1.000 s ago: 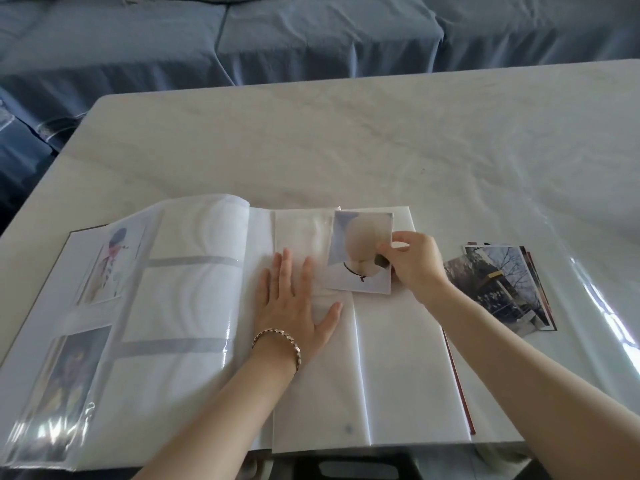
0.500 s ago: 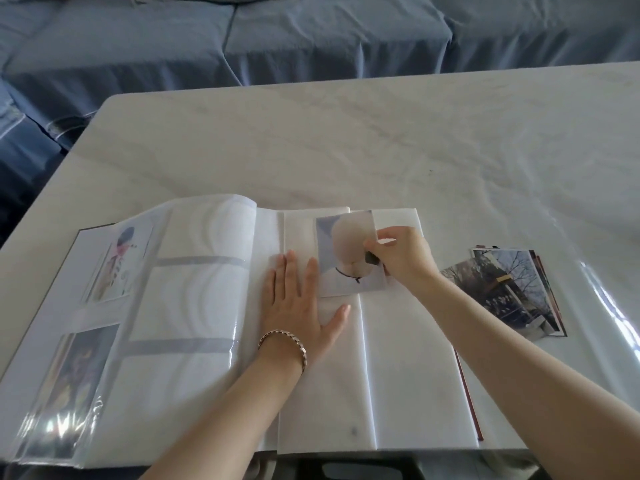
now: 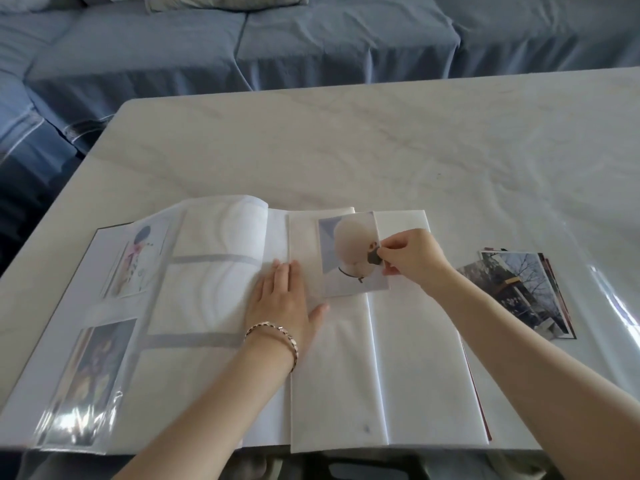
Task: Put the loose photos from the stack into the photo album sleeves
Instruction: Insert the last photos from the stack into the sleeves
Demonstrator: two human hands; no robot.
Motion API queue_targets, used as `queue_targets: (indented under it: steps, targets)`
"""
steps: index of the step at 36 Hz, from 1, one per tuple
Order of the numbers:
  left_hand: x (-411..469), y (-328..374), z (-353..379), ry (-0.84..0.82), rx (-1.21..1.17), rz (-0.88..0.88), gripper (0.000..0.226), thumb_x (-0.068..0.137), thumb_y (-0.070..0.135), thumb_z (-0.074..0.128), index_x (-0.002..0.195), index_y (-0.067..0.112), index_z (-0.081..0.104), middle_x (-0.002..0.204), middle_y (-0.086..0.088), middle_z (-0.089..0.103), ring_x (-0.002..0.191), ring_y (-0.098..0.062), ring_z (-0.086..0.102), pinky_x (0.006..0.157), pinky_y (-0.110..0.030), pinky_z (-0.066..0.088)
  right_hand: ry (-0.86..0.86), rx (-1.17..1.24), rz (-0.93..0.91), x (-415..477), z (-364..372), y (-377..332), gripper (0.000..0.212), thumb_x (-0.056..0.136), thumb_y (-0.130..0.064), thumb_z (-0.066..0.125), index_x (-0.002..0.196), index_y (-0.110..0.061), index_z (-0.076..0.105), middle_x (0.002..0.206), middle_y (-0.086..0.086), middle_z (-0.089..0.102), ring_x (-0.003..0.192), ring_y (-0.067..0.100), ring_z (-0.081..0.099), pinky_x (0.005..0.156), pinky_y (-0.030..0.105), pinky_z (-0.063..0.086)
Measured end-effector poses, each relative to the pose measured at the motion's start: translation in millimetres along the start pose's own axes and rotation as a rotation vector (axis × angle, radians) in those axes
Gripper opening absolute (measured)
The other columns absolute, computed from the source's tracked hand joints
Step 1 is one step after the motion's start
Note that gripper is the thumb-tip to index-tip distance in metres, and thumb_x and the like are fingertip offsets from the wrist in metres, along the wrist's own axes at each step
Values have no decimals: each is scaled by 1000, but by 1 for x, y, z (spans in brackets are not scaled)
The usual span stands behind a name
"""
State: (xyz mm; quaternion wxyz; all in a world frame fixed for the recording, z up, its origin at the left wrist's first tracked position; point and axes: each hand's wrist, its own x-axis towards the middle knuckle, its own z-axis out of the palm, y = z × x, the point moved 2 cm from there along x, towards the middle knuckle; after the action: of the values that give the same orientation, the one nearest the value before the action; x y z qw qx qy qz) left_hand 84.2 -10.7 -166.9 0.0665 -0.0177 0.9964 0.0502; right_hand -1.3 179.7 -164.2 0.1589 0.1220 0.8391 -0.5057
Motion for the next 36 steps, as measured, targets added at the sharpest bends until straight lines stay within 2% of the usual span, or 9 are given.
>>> queue_targets:
  steps: [5,8,11,15,21,26,30,32,36]
  targets:
    - [-9,0,-3,94,17,52,79,93,55,37,149,9,7,155,-8,17,143,-15,16,114,-28,1,-16,27,-91,-5,18,-7,7,85,-1,60,86,-2,67,58,3,60,44,9,60,53,13,50]
    - [-13,5,-7,172,19,62,80,77,42,71,135,-5,42,132,-21,52,126,-29,49,107,-39,33,19,7,-141,-7,26,-10,6,86,-4,60,89,-6,64,61,0,61,40,2,58,47,9,43]
    - [-13,5,-7,146,-36,57,76,76,39,74,132,-5,46,128,-20,56,125,-30,50,107,-38,34,34,16,-150,-10,26,-11,6,86,-7,60,89,-8,66,66,-2,64,48,5,62,54,13,50]
    - [-13,6,-10,192,30,91,76,48,32,91,106,-9,65,98,-21,69,93,-33,68,77,-46,54,-3,-2,-149,-16,26,-13,15,87,-8,57,76,-9,67,72,0,66,55,9,65,63,26,56]
    - [-13,6,-8,201,35,113,72,45,31,93,100,-8,67,94,-22,69,88,-34,69,73,-48,54,-52,-151,-106,-18,27,-20,26,81,-9,46,87,11,60,69,6,52,38,-1,56,61,25,42]
    - [-12,4,-7,189,24,131,59,47,25,93,93,-5,70,93,-25,68,88,-38,68,73,-51,53,-151,35,-8,-24,17,-20,17,82,-5,53,75,0,68,67,3,65,53,6,62,56,14,51]
    - [-10,4,-5,101,24,102,54,83,36,67,129,9,54,136,-21,47,130,-30,44,108,-38,29,-221,256,-26,-37,-8,-10,13,89,-6,55,86,-11,66,71,-2,70,58,3,65,54,15,51]
    - [-9,2,-1,90,-34,97,51,94,40,46,141,22,38,152,-12,25,143,-22,20,113,-31,8,-152,189,-90,-42,-26,3,14,89,-1,55,90,-10,66,70,-3,69,59,4,64,59,17,52]
    - [-11,5,0,131,-136,107,39,92,27,57,130,20,55,150,-12,32,139,-26,30,112,-38,12,205,-222,-231,-54,-76,38,11,82,-12,67,87,-22,69,75,-12,66,69,-6,60,71,7,43]
